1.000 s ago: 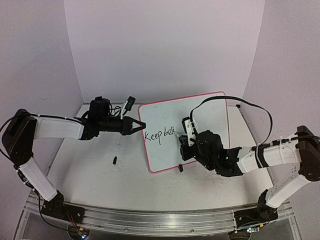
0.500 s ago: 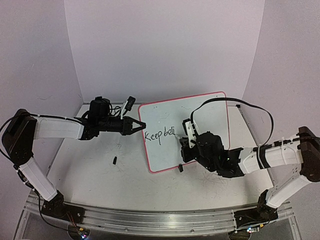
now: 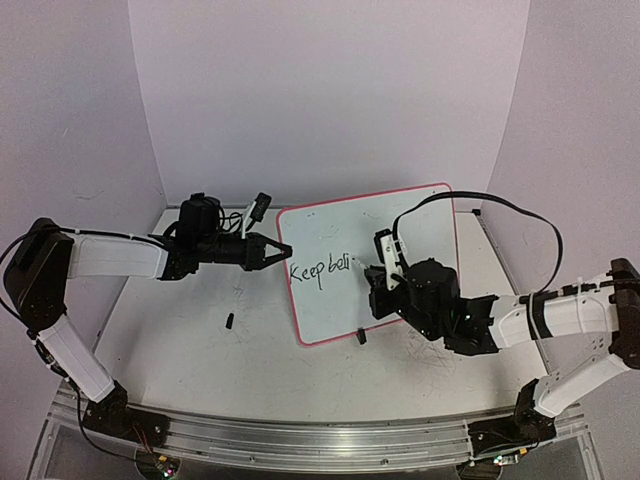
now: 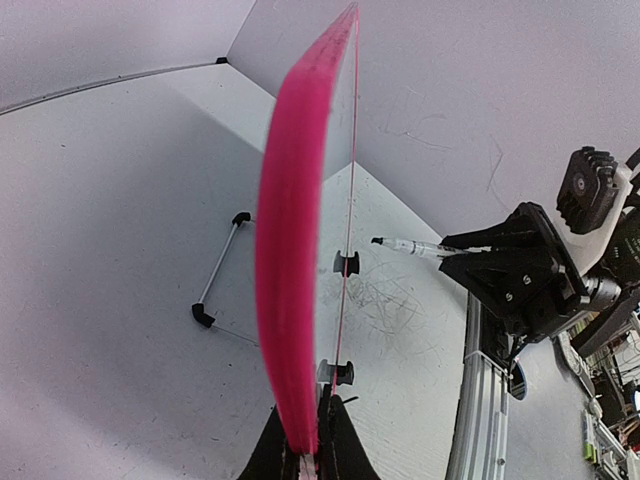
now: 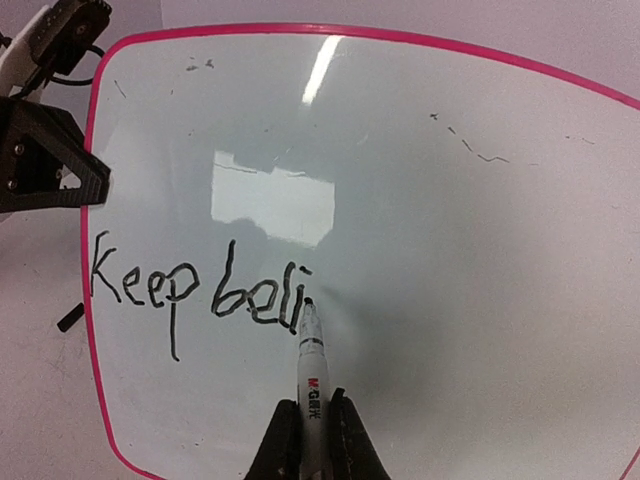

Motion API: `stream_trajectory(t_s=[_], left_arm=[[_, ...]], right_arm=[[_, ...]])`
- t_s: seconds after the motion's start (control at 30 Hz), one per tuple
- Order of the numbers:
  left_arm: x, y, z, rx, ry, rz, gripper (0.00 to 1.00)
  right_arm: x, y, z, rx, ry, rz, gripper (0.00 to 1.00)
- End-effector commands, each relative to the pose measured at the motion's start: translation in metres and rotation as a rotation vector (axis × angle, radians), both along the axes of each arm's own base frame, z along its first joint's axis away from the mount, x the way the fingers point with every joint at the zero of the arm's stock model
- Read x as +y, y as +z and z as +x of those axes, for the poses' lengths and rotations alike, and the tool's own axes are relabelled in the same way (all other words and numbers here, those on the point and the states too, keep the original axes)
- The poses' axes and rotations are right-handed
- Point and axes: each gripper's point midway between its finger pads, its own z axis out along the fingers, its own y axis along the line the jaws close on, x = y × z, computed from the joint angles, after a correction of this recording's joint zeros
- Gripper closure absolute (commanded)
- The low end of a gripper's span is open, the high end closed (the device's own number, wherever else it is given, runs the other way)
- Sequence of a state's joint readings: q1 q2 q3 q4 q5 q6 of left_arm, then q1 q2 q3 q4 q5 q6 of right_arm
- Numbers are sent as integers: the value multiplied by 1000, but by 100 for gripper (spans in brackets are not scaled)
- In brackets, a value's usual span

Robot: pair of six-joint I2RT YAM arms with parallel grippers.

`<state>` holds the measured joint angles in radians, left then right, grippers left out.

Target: Write a sentence on the whiteboard

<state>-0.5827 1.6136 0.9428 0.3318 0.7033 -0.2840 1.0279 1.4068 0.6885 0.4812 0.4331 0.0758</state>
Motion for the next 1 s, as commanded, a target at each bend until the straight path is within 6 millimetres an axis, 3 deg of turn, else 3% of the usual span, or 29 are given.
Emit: stream_trajectory(t_s=[0.0,0.97], left_arm=[[-2,9,4,-90,20,38,100],[-5,8,1,-97,12,51,100]], right_arm=[[1,1,2,-19,-1,17,100],[2,-2,14,-24,-22,19,100]])
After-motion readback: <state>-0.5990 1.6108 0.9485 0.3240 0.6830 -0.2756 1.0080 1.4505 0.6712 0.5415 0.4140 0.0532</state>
